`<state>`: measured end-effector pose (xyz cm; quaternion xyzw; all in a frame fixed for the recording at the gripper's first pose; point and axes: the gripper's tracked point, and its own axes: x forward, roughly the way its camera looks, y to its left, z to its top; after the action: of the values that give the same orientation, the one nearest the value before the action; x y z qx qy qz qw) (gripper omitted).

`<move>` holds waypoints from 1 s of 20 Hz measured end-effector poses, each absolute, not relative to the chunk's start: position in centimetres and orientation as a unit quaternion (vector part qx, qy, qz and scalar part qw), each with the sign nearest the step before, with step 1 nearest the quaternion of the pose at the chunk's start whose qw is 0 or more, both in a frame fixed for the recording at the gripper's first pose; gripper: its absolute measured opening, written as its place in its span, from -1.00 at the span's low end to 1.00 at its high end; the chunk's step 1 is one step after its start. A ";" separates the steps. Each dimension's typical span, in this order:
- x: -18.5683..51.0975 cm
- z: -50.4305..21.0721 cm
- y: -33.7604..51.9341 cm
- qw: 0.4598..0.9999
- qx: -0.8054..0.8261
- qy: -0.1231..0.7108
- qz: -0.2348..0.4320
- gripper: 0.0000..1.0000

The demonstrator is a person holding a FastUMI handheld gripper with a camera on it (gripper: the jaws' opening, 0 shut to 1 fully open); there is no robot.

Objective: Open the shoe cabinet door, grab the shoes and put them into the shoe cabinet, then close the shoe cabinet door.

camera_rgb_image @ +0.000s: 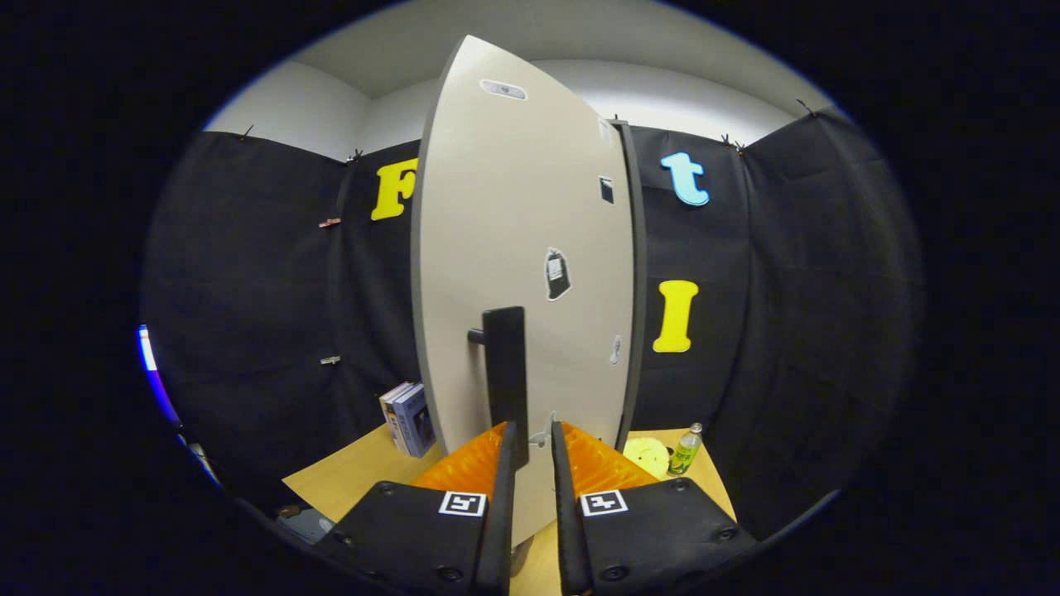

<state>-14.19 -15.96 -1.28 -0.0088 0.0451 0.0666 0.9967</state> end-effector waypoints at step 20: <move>-5.5 -1.3 -0.8 0.989 0.005 0.024 0.143 0.57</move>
<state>-5.51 -0.79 -1.28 0.0050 0.0235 0.1430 0.9894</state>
